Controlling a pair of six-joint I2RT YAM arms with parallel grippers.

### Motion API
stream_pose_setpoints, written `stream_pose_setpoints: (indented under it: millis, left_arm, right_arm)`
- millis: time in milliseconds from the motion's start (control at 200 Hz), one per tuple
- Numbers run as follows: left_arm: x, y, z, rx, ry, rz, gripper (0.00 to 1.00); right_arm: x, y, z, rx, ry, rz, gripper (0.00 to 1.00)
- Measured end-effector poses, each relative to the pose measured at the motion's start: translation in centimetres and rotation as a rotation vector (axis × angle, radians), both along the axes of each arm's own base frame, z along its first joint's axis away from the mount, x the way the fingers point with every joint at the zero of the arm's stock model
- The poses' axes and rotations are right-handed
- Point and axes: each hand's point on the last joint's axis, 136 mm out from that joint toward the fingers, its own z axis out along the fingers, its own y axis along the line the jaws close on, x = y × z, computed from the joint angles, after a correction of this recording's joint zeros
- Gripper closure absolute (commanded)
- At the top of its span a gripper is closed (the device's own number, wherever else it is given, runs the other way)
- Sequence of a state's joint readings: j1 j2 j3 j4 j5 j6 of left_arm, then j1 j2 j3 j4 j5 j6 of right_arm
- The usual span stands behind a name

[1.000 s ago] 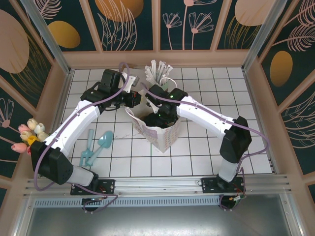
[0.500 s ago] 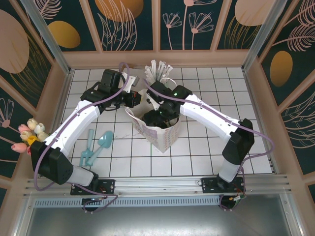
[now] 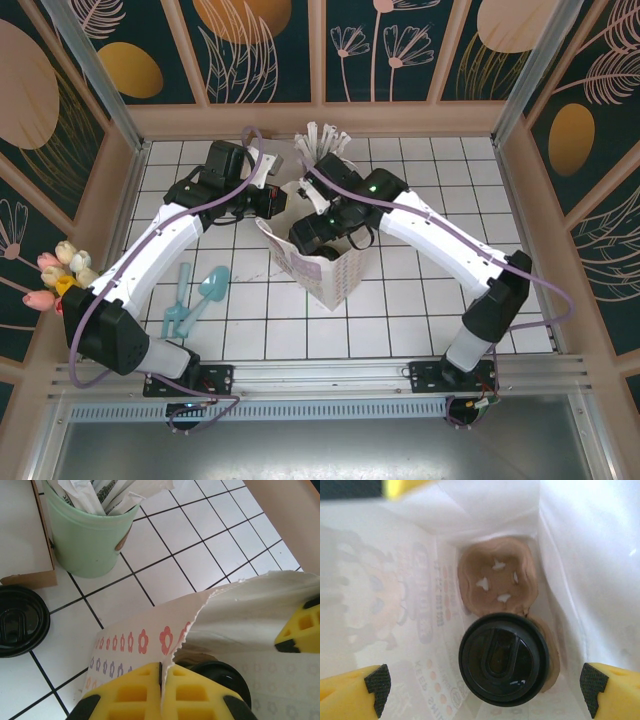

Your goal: Pack the takeout coffee

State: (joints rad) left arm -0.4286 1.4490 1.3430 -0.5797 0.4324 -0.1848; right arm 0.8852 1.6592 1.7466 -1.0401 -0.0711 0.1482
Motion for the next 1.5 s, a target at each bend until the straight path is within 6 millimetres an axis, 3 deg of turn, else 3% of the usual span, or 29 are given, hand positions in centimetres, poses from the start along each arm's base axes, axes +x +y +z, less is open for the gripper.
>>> stream_pose_setpoints:
  millis: [255, 375, 480, 726, 891, 1066, 1216, 1361, 1496]
  left_arm:
    - [0.0, 0.0, 0.0, -0.001, 0.002, 0.002, 1.00]
    - [0.0, 0.0, 0.0, -0.002, 0.003, 0.003, 1.00]
    - [0.1, -0.1, 0.2, -0.008, -0.002, 0.004, 1.00]
    - [-0.2, -0.7, 0.5, -0.025, -0.007, -0.016, 1.00]
    - [-0.9, -2.0, 1.1, -0.064, -0.008, -0.068, 1.00]
    - [-0.7, -1.6, 1.0, -0.061, -0.002, -0.051, 1.00]
    - [-0.3, -1.2, 1.0, -0.068, 0.010, -0.024, 1.00]
    - [-0.1, -1.2, 1.2, -0.086, 0.020, -0.005, 1.00]
    - [0.0, -1.2, 1.3, -0.100, 0.031, 0.014, 1.00]
  right_arm:
    - [1.1, 0.8, 7.0, 0.197, -0.232, 0.031, 0.01]
    - [1.0, 0.1, 9.9, 0.286, -0.336, 0.021, 0.01]
    - [0.5, -1.2, 11.2, 0.349, -0.408, -0.003, 0.01]
    - [-2.3, -5.2, 12.1, 0.562, -0.507, -0.093, 0.01]
    - [-4.2, -7.5, 11.4, 0.665, -0.515, -0.135, 0.01]
    - [-4.1, -6.0, 11.1, 0.665, -0.474, -0.094, 0.01]
    - [-2.2, -3.9, 10.2, 0.604, -0.399, -0.129, 0.01]
    - [-0.5, -3.5, 9.1, 0.554, -0.312, -0.234, 0.01]
    - [-1.1, -3.3, 8.7, 0.555, -0.205, -0.237, 0.01]
